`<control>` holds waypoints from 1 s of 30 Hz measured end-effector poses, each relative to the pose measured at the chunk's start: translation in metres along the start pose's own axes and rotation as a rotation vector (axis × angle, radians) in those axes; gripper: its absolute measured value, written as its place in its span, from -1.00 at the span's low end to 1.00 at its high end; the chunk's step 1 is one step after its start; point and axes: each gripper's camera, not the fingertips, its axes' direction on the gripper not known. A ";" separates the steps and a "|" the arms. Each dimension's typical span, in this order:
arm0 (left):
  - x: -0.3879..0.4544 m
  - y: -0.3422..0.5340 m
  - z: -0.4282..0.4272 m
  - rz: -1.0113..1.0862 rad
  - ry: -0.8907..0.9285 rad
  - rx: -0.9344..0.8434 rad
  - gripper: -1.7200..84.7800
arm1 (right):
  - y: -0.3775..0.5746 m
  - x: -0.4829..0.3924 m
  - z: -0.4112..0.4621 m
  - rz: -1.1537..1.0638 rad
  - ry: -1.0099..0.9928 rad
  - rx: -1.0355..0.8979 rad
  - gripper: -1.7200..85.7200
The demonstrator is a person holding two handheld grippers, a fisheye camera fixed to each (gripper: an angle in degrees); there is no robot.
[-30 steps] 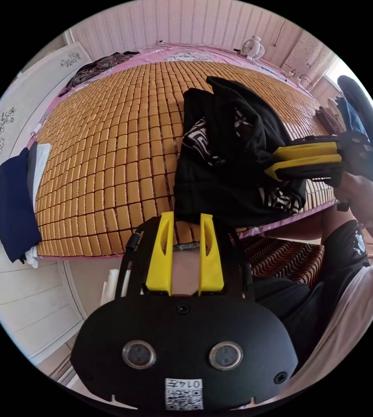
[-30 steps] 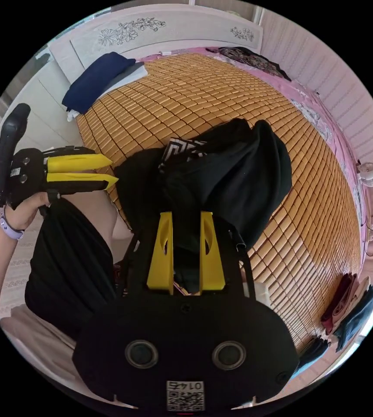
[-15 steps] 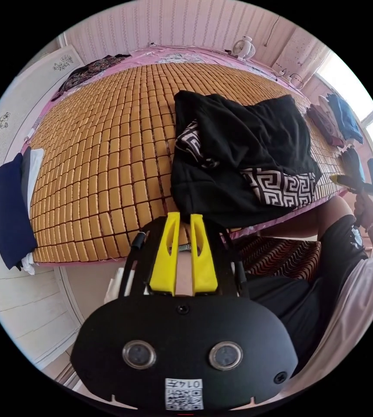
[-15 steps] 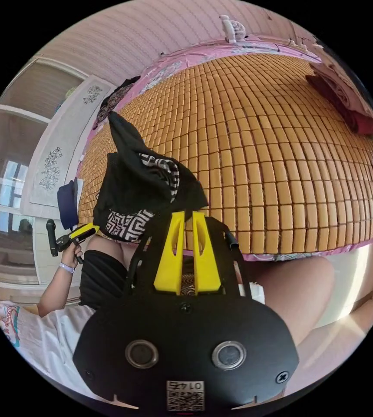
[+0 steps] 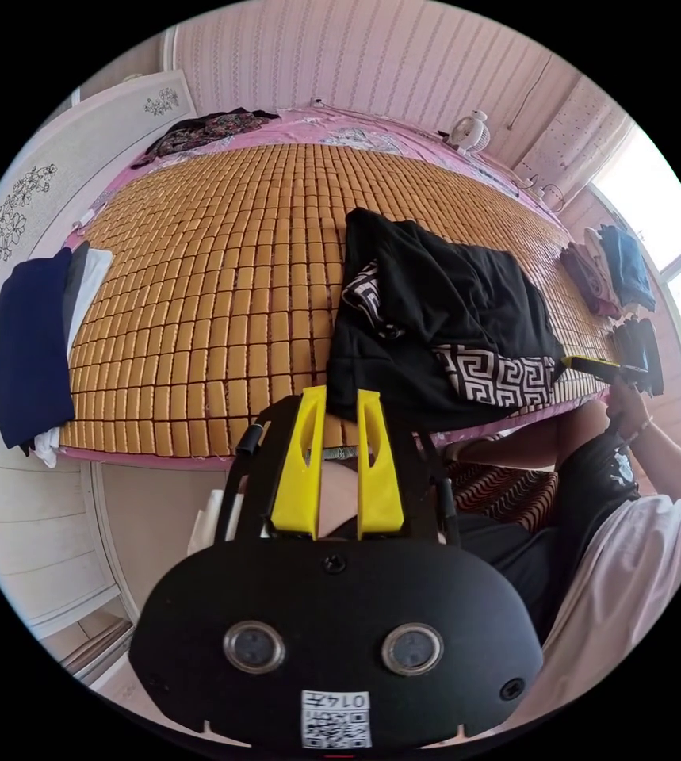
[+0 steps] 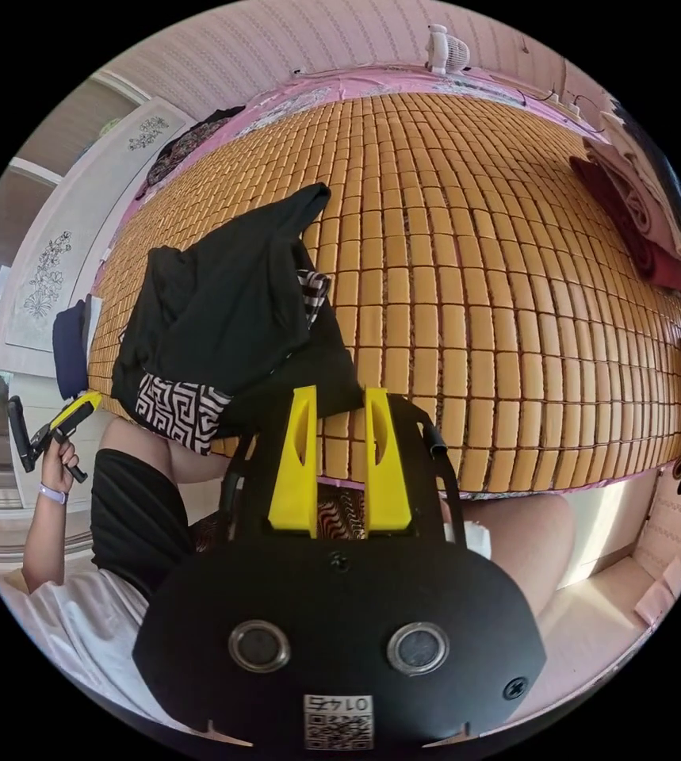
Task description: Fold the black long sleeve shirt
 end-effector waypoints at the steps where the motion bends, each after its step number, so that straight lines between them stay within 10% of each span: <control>1: 0.002 0.000 -0.002 0.004 0.001 0.005 -0.80 | 0.001 -0.007 0.001 -0.026 0.057 0.014 -0.79; 30: -0.016 0.077 -0.048 -0.181 0.113 -0.047 -0.95 | 0.055 -0.021 -0.029 -0.062 0.055 0.047 -0.73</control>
